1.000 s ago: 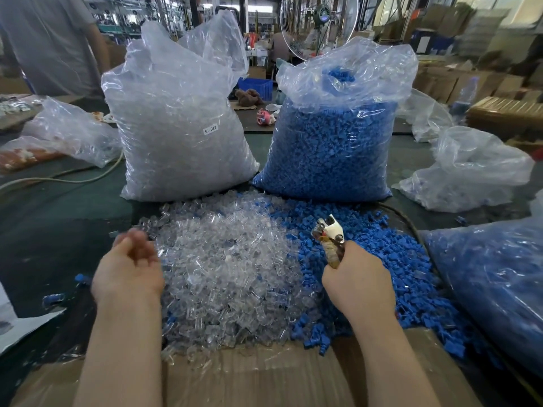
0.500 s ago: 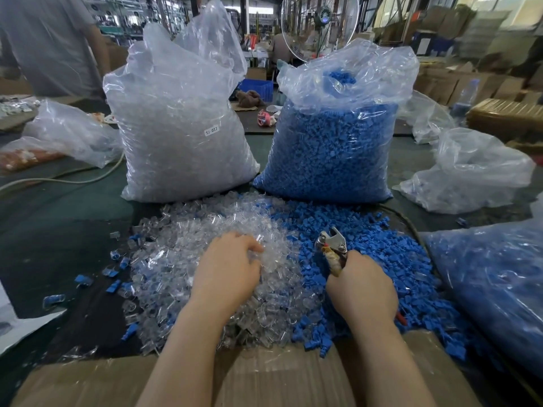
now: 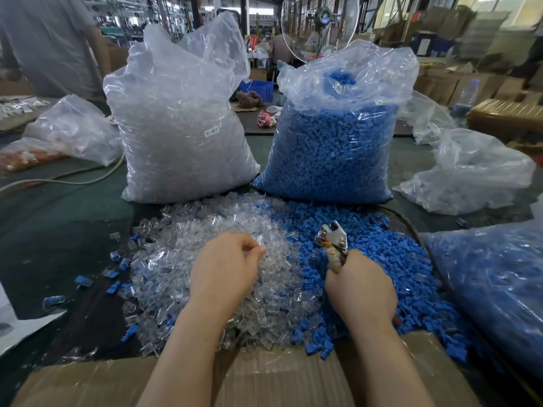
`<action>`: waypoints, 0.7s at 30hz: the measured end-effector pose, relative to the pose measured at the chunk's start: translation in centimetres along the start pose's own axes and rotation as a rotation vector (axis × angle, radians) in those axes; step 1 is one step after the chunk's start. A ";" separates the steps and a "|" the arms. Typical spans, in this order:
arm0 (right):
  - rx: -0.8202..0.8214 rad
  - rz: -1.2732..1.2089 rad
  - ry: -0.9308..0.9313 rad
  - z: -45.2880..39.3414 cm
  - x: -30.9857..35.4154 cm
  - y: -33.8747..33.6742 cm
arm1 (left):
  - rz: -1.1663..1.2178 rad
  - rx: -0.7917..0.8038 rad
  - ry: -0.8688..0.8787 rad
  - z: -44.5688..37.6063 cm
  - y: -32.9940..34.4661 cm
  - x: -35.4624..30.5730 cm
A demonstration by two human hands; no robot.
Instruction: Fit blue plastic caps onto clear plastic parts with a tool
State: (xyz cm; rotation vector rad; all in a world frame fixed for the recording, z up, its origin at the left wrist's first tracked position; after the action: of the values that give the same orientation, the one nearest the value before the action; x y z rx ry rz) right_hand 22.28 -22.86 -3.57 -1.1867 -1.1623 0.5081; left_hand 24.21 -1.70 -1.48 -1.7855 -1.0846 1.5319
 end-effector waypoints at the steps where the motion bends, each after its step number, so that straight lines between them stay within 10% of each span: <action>1: -0.010 0.001 0.004 0.0 0.0 -0.1 | -0.001 0.005 0.005 0.0 0.0 0.0; 7: -0.018 -0.034 0.007 0.1 0.2 -0.2 | -0.073 0.206 0.103 0.3 1.6 -0.6; 21: -0.034 -0.316 -0.061 -0.2 0.6 0.0 | 0.251 0.044 -0.024 -0.1 0.5 0.2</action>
State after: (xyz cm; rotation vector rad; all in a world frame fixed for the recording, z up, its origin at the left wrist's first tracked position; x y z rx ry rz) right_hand 22.73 -22.47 -3.29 -0.9974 -1.3859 0.2863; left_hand 24.38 -1.78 -2.01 -1.9347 -0.8554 1.7120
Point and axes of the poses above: each hand's wrist, its own z-axis away from the middle knuckle, its own y-axis out of the palm, x = y × z, the point moved 5 cm from there along -z, towards the middle knuckle, and after that the axes turned 2 degrees about -z, right-handed, at the moved point
